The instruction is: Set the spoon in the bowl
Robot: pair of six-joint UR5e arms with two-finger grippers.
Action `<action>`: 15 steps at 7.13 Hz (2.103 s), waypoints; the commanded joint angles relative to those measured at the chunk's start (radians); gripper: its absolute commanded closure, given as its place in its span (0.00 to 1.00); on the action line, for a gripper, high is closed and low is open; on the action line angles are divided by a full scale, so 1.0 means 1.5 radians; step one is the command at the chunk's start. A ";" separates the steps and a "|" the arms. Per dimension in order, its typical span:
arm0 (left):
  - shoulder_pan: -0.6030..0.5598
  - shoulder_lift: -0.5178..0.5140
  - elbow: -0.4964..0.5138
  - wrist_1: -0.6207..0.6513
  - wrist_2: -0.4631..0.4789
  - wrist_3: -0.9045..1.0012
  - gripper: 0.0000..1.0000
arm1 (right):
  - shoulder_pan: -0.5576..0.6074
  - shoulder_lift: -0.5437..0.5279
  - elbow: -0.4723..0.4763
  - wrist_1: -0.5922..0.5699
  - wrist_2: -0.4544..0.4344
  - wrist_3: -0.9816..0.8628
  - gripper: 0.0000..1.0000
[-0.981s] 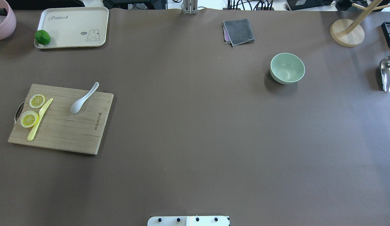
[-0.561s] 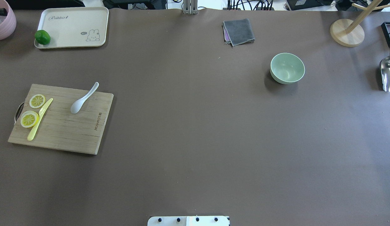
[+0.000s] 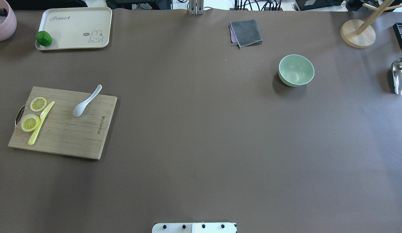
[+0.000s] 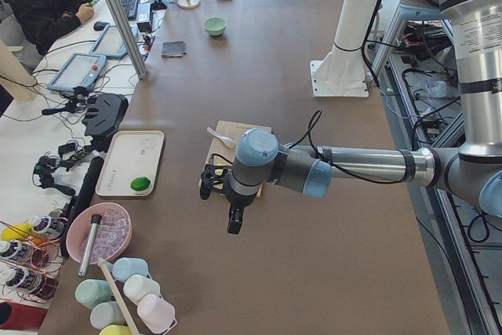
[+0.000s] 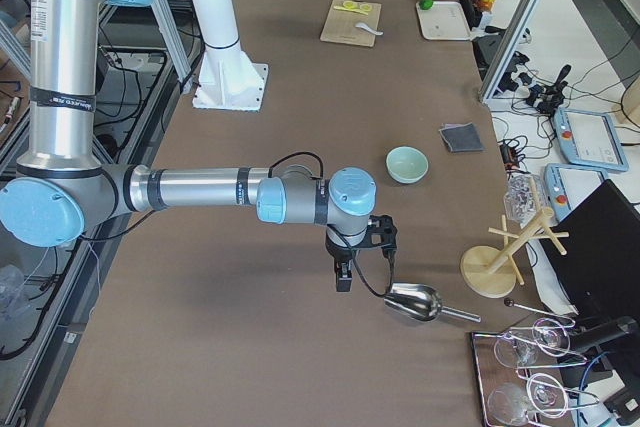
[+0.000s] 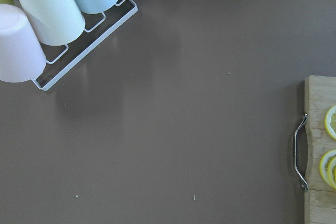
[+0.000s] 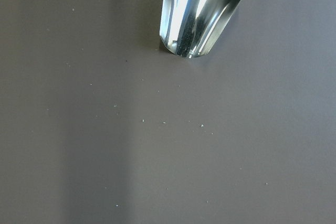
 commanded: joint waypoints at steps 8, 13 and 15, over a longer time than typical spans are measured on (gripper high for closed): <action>0.010 -0.016 -0.002 -0.003 -0.009 -0.003 0.02 | 0.000 0.001 -0.005 -0.001 -0.002 0.001 0.00; 0.121 -0.108 -0.004 -0.094 -0.014 -0.005 0.02 | -0.007 0.064 -0.006 0.000 -0.001 0.000 0.00; 0.194 -0.179 0.014 -0.116 -0.013 -0.036 0.02 | -0.013 0.079 -0.006 0.000 0.088 0.003 0.00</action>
